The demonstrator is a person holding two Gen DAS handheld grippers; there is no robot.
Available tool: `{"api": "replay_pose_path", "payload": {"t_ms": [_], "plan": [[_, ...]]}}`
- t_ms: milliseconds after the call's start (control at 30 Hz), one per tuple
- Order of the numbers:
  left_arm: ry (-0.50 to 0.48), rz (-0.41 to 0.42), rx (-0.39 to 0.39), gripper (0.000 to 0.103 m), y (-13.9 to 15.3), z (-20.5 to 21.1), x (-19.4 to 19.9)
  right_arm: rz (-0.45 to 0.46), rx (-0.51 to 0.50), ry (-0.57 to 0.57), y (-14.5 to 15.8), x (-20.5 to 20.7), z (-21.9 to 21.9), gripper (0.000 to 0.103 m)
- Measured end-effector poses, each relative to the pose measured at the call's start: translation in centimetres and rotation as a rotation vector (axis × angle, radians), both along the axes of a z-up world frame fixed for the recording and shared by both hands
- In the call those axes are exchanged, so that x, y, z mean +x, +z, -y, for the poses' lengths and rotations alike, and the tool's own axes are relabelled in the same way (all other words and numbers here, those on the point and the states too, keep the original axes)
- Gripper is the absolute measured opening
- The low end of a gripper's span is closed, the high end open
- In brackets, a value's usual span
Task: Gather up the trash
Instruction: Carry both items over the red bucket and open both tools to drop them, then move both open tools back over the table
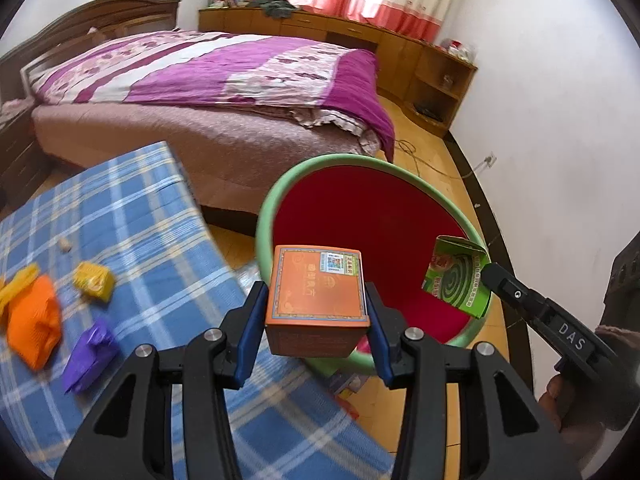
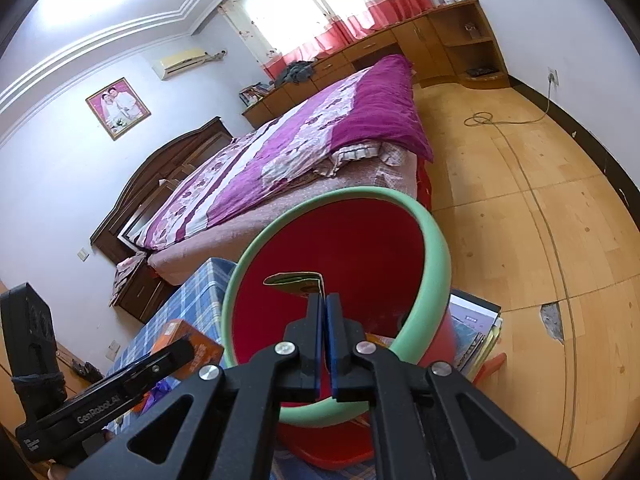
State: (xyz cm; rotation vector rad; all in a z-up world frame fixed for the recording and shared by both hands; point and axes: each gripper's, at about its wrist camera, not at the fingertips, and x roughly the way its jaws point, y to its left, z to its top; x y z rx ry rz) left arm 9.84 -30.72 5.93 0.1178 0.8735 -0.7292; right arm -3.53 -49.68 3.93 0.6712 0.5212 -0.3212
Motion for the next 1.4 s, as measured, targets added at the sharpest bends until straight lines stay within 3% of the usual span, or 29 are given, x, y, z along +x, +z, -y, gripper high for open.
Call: {"api": "replay_pose_path", "payload": {"t_ms": [233, 300, 600, 733, 1067, 1400], "plan": [[-0.04, 0.021, 0.019, 0.048, -0.5, 2.4, 0.5, 0.004, 0.005, -0.019, -0.4, 0.2, 0.9, 0.008], [-0.045, 0.008, 0.024, 0.052, -0.8, 2.7, 0.8, 0.008, 0.014, -0.019, -0.6, 0.1, 1.1, 0.012], [-0.025, 0.011, 0.007, 0.056, -0.6, 2.3, 1.0, 0.008, 0.001, -0.019, -0.5, 0.0, 0.9, 0.019], [-0.007, 0.007, -0.008, 0.056, -0.3, 1.3, 0.8, 0.016, -0.007, -0.015, -0.2, -0.3, 0.5, 0.028], [0.075, -0.004, -0.029, 0.056, 0.4, -3.1, 0.6, 0.02, -0.029, 0.017, 0.7, -0.6, -1.6, 0.037], [0.179, 0.007, -0.063, 0.056, 1.4, -8.6, 0.9, 0.005, -0.04, 0.049, 1.7, -0.5, -3.9, 0.051]]}}
